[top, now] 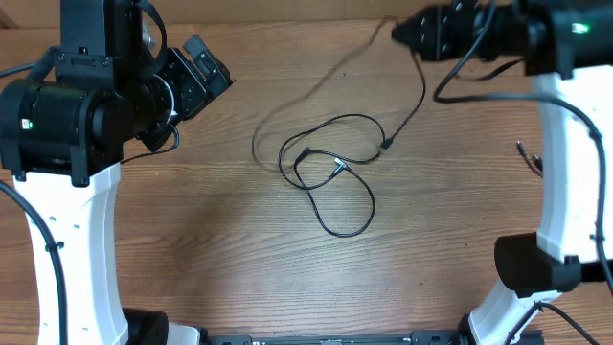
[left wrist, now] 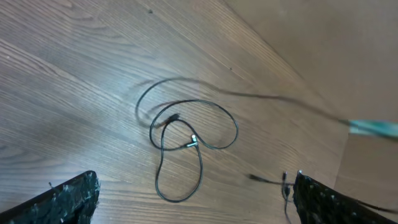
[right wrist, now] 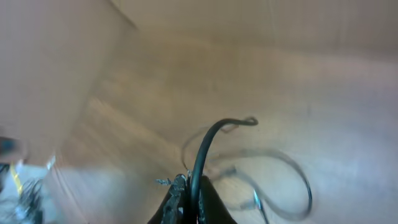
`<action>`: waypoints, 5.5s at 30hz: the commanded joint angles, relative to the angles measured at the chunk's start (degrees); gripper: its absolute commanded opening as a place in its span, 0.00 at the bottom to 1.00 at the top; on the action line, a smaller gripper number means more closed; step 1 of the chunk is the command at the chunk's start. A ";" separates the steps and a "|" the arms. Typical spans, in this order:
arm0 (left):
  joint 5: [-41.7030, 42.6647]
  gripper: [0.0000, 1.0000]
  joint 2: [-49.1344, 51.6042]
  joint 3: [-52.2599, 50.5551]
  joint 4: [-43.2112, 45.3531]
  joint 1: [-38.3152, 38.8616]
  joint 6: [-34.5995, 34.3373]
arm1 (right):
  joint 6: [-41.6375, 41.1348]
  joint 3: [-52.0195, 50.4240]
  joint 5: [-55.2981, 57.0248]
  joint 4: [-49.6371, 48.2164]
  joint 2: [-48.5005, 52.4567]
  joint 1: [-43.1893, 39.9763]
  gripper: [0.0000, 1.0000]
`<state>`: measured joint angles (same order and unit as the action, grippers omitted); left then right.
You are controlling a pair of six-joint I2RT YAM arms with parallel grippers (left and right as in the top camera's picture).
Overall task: Untangle cables
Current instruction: 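Lift and pull the grasped cable away to the upper right, then bring the open right gripper back over the remaining black cable loop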
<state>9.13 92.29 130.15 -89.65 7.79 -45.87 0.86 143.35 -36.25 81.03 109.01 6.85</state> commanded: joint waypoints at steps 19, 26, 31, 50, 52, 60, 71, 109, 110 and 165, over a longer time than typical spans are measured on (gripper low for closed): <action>-0.76 1.00 0.28 0.46 0.04 0.11 1.31 | -11.80 30.03 18.34 -26.16 -1.40 0.15 0.04; -0.76 1.00 0.28 0.46 0.02 0.11 1.31 | -8.13 28.70 39.45 -27.26 -1.38 0.15 0.04; -0.74 1.00 0.28 0.46 0.02 0.11 1.31 | 0.13 24.96 55.80 -26.84 -1.31 0.15 0.04; -0.76 0.99 0.28 0.46 0.04 0.11 1.31 | 16.44 7.80 53.29 -24.76 -1.20 -3.52 0.04; -0.74 1.00 0.28 0.46 0.02 0.11 1.31 | 17.20 6.51 58.99 -25.00 -1.20 -3.32 0.04; -0.74 1.00 0.28 0.46 0.04 0.11 1.31 | 6.75 6.16 61.07 -25.64 -0.96 -9.92 0.04; -0.76 1.00 0.28 0.46 0.02 0.11 1.31 | 0.72 5.86 54.03 -25.18 4.42 -20.65 0.04; -0.76 1.00 0.28 0.46 0.04 0.11 1.31 | -5.31 5.84 18.45 -15.41 23.82 -39.89 1.00; -0.74 1.00 0.28 0.46 0.02 0.11 1.31 | -4.76 5.84 13.90 -14.10 23.82 -39.32 1.00; -0.74 1.00 0.28 0.46 0.02 0.11 1.31 | 9.68 -24.85 15.65 10.10 23.82 -9.84 0.99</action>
<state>9.13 92.29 130.15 -89.62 7.79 -45.87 13.13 118.72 -20.58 86.87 133.27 -2.96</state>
